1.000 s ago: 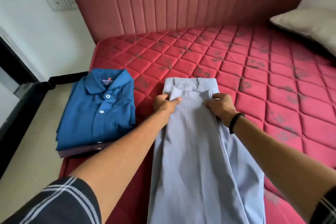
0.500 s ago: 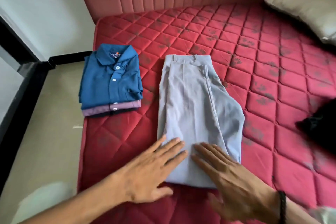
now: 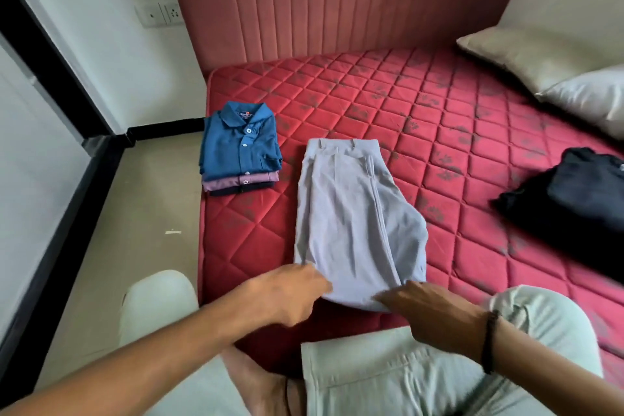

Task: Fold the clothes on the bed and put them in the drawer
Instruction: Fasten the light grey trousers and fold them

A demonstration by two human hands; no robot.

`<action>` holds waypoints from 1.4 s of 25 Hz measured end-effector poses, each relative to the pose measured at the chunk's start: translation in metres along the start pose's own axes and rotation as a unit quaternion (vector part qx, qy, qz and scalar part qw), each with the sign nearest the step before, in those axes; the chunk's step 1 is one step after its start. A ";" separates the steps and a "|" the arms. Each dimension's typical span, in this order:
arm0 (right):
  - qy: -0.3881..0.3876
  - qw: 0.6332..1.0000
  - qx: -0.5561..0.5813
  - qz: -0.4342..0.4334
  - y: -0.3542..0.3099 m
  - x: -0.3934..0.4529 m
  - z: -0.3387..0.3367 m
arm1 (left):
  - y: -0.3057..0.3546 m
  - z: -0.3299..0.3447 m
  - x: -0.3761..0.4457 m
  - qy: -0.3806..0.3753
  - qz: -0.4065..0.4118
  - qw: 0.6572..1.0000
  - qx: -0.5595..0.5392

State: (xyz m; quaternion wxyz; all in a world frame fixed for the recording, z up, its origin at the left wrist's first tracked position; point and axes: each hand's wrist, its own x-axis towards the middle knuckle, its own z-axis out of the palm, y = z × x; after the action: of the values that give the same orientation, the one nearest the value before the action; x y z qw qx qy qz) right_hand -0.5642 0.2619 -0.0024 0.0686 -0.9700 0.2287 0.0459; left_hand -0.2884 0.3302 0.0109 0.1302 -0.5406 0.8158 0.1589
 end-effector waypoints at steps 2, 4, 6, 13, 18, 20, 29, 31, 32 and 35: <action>-0.019 0.996 0.068 -0.049 -0.023 -0.032 -0.040 | 0.015 -0.018 -0.039 -0.044 0.047 0.994 -0.088; -0.089 0.984 0.149 -0.036 -0.028 -0.043 -0.087 | 0.021 -0.047 -0.070 -0.076 0.083 0.979 -0.170; -0.183 0.947 0.265 -0.027 -0.009 -0.037 -0.119 | 0.005 -0.071 -0.081 -0.077 0.087 0.969 -0.218; 0.169 0.778 0.579 0.176 0.081 0.078 -0.106 | -0.080 -0.075 0.004 0.272 -0.111 0.775 -0.560; 0.259 0.705 0.588 0.301 0.123 0.177 -0.034 | -0.136 -0.038 0.113 0.339 -0.305 0.695 -0.556; 0.249 0.730 0.541 0.335 0.136 0.199 -0.008 | -0.134 -0.033 0.132 0.373 -0.358 0.733 -0.443; 0.241 0.945 0.030 0.218 0.075 0.180 0.020 | -0.090 0.061 0.184 0.287 -0.254 0.919 -0.095; 0.189 0.964 0.023 0.187 0.050 0.157 0.045 | -0.095 0.062 0.187 0.295 -0.241 0.921 -0.076; 0.144 0.964 0.052 0.216 0.056 0.150 0.057 | -0.095 0.061 0.187 0.304 -0.243 0.919 -0.065; 0.087 0.937 0.108 0.321 0.095 0.146 0.070 | -0.092 0.057 0.186 0.322 -0.279 0.904 -0.044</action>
State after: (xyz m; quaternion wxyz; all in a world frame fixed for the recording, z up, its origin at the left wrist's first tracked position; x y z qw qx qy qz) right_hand -0.4811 0.1252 -0.1000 0.1350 -0.8320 0.5363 -0.0438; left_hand -0.2723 0.1628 -0.1233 -0.1250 -0.7728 0.6214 -0.0310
